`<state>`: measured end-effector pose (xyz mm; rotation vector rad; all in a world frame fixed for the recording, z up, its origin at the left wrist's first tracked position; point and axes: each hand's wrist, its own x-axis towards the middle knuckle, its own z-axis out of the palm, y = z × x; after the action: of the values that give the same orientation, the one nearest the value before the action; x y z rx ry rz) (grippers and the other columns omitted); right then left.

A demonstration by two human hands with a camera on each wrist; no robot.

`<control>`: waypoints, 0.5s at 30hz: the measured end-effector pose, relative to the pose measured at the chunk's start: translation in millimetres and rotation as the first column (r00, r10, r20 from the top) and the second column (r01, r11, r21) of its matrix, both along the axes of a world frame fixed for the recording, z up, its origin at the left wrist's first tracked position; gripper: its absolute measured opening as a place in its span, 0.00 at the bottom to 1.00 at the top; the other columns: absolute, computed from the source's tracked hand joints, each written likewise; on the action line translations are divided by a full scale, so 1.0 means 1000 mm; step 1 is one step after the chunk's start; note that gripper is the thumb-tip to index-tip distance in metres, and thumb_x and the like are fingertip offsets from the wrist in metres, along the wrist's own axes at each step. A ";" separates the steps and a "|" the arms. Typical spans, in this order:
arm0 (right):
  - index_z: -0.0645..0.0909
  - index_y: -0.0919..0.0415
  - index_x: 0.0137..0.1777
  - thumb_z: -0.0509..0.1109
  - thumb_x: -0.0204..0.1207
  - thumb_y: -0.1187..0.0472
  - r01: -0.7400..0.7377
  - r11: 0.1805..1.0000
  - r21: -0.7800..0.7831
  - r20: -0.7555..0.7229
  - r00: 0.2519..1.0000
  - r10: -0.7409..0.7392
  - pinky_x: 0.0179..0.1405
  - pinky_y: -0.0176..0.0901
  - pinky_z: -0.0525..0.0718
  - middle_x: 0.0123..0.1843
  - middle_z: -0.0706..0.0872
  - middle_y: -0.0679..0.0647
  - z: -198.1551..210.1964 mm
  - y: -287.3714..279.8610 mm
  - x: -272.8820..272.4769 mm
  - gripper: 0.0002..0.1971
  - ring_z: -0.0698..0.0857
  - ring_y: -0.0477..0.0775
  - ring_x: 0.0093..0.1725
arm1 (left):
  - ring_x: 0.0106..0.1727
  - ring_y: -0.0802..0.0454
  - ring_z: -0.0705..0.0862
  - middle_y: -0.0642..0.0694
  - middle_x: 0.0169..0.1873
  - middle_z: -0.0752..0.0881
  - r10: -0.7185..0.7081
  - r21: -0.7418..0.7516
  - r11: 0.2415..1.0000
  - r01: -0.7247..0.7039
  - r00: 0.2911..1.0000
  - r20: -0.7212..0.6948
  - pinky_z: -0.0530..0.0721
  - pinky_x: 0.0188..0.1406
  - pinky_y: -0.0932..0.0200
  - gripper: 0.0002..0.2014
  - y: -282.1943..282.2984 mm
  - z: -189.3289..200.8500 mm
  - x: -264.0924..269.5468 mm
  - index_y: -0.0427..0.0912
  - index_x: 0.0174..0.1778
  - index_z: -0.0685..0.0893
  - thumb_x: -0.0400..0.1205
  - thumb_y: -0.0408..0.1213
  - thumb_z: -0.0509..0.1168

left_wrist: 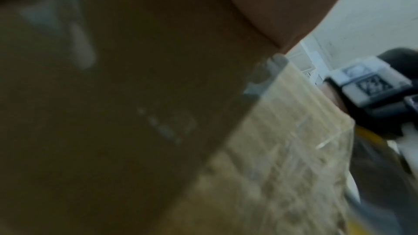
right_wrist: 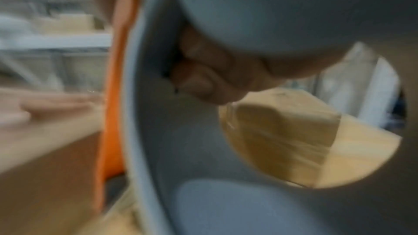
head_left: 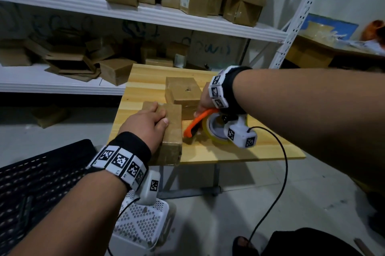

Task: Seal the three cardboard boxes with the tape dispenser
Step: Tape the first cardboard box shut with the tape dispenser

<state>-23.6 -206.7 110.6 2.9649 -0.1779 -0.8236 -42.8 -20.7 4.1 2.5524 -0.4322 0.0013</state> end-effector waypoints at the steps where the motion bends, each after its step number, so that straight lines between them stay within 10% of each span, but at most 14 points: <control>1: 0.82 0.59 0.47 0.69 0.87 0.63 0.009 1.000 -0.013 -0.035 0.999 -0.010 0.42 0.43 0.79 0.59 0.80 0.60 -0.006 0.001 -0.002 0.05 0.78 0.60 0.58 | 0.83 0.48 0.68 0.60 0.86 0.62 -0.003 0.002 1.000 0.003 1.000 0.001 0.65 0.81 0.49 0.22 -0.001 0.000 0.000 0.54 0.81 0.75 0.90 0.51 0.56; 7: 0.83 0.59 0.59 0.63 0.84 0.31 -0.015 0.975 -0.223 0.137 0.989 0.047 0.55 0.49 0.81 0.56 0.87 0.56 -0.019 0.004 -0.017 0.29 0.85 0.57 0.50 | 0.84 0.50 0.67 0.60 0.87 0.61 -0.007 -0.012 1.000 0.007 1.000 -0.009 0.64 0.82 0.50 0.23 -0.001 -0.001 0.003 0.55 0.82 0.74 0.90 0.51 0.56; 12: 0.84 0.60 0.45 0.66 0.85 0.41 0.187 0.971 0.146 0.469 0.852 -0.234 0.33 0.43 0.74 0.44 0.87 0.59 -0.036 -0.030 -0.021 0.21 0.80 0.56 0.35 | 0.85 0.49 0.65 0.60 0.87 0.61 -0.006 -0.043 0.999 0.006 1.000 -0.018 0.62 0.83 0.50 0.23 0.000 0.001 0.001 0.54 0.82 0.73 0.90 0.50 0.57; 15: 0.86 0.59 0.62 0.65 0.87 0.43 0.235 0.942 0.240 0.451 0.832 -0.322 0.37 0.44 0.79 0.49 0.89 0.56 -0.057 -0.032 -0.032 0.20 0.86 0.55 0.42 | 0.85 0.49 0.64 0.59 0.87 0.61 -0.011 -0.056 0.998 0.010 1.000 -0.016 0.61 0.82 0.51 0.23 0.000 0.002 -0.001 0.54 0.82 0.73 0.90 0.50 0.57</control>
<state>-55.7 -238.3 53.6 3.3045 -0.6073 -0.0792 -43.6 -20.8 6.3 2.4935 -0.4337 -0.0116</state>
